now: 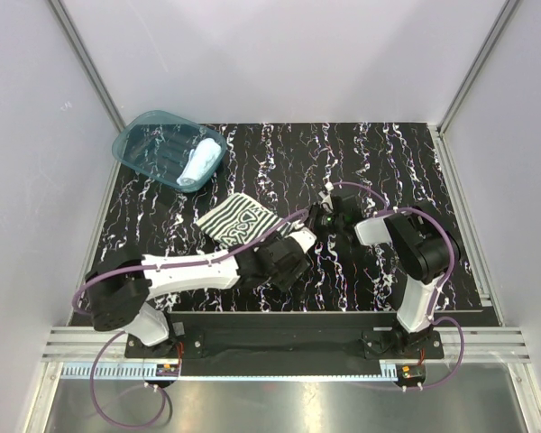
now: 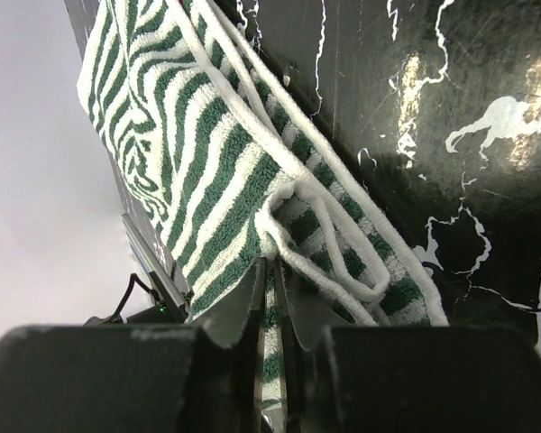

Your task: Roll the towels

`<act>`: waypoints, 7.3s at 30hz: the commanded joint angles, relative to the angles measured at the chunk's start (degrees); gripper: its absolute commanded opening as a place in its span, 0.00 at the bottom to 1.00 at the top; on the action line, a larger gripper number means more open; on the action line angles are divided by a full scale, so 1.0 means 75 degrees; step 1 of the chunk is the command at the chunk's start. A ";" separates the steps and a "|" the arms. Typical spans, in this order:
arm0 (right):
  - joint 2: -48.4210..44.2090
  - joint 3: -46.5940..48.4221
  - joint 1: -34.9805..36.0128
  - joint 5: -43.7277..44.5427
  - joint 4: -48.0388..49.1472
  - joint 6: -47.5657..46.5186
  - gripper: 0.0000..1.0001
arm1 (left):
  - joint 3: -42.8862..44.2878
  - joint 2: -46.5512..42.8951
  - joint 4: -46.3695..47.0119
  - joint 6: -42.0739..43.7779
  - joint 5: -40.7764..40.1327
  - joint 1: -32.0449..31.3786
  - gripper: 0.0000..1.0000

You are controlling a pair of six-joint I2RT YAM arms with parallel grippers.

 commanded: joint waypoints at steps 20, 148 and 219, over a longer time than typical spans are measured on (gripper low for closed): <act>0.0071 0.0568 0.0083 0.0291 -0.1200 -0.0652 0.12 | -0.1282 0.0822 0.1205 -0.0767 0.0160 0.0166 0.07; -0.1043 0.3802 0.2170 0.3725 -0.9016 -0.1553 0.50 | -0.0848 0.1443 0.1684 -0.2864 -0.1001 -0.1499 0.54; -0.2049 -0.0369 0.1291 0.2035 -0.3364 -0.0979 0.15 | -0.4659 -0.2892 0.4948 -0.3066 0.4007 0.1947 0.99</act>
